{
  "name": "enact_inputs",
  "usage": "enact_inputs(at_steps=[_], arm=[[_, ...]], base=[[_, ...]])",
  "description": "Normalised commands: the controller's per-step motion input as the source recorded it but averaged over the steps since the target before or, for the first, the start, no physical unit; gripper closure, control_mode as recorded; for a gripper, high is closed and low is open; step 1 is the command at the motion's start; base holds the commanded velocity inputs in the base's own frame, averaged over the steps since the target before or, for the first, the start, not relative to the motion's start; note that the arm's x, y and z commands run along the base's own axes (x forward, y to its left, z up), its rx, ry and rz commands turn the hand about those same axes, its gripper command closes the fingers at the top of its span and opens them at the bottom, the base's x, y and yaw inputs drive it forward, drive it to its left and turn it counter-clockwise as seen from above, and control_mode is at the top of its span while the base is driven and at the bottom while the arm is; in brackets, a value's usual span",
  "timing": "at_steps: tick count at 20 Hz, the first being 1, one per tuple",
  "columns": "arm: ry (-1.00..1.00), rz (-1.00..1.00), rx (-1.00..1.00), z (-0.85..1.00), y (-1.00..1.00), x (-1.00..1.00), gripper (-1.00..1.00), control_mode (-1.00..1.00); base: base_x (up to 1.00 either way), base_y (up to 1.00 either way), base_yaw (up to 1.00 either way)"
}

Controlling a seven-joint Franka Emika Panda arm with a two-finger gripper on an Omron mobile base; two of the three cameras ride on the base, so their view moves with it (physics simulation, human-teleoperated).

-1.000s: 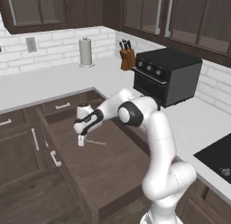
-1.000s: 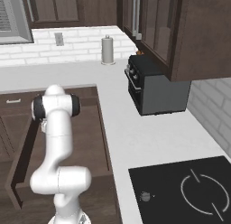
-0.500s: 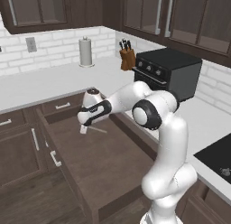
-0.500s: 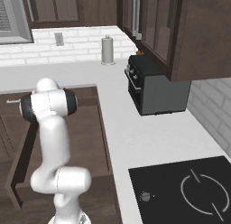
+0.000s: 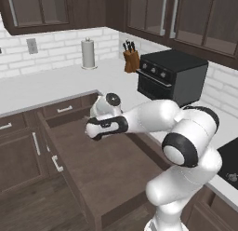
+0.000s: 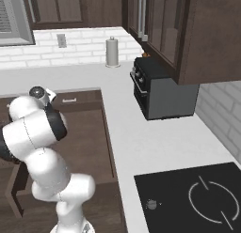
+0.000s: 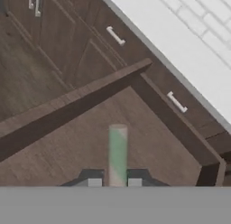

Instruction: Take a straw from the drawer in front and place it inside the glass cup on the dining counter.

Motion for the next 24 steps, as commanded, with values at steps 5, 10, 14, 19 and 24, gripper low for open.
enact_inputs(at_steps=[5, 10, 14, 19, 24], arm=[[-0.23, -0.13, 0.28, 1.00, -0.39, -0.65, 1.00, -1.00], [-0.16, -0.22, 0.19, 1.00, -0.40, -0.63, 1.00, -1.00], [-0.04, -0.27, 0.12, 1.00, -0.54, -0.56, 1.00, -1.00], [0.05, -0.28, 0.19, 1.00, -0.56, -0.58, 1.00, -1.00], [0.22, -0.22, 0.24, 1.00, -0.59, -0.70, 1.00, -1.00]], base=[[0.00, 0.00, 0.00], [0.00, 0.00, 0.00], [0.00, 0.00, 0.00], [0.00, 0.00, 0.00], [0.00, 0.00, 0.00]])
